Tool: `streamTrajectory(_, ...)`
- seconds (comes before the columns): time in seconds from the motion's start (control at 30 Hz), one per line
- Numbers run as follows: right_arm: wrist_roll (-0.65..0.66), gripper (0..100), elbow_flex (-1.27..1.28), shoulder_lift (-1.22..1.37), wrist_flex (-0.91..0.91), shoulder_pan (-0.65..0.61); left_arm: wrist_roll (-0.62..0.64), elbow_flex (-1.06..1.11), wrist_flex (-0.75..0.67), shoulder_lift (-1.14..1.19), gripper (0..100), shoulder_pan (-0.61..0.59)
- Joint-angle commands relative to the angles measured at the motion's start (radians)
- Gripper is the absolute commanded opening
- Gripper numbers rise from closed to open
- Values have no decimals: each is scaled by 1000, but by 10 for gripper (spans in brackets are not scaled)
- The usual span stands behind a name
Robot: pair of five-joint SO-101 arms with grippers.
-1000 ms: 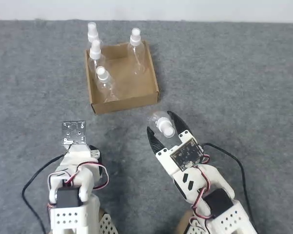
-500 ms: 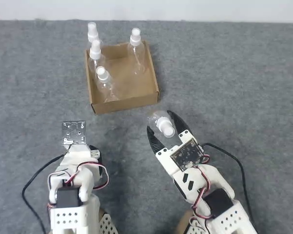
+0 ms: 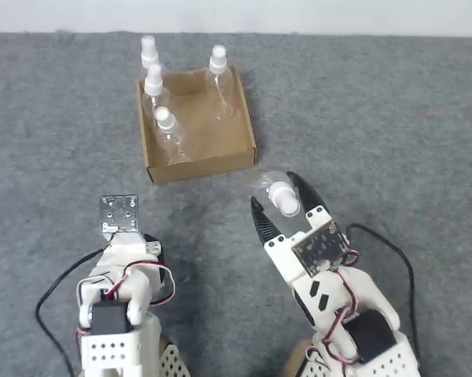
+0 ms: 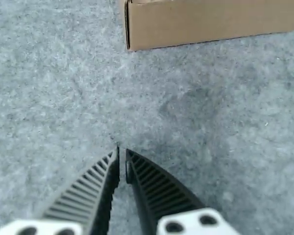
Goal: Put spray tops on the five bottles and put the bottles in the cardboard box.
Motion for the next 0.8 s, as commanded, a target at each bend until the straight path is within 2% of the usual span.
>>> streamTrajectory(0.0,0,117,-110,-21,19,13,-12,-12,8,3,12,-3)
streamTrajectory(0.13,0,117,-149,19,19,13,-12,-12,8,3,12,-3)
streamTrajectory(0.43,-8,118,-353,343,18,13,-12,-12,8,3,12,-3)
streamTrajectory(0.77,-9,118,-468,598,10,13,-12,-12,8,3,12,-3)
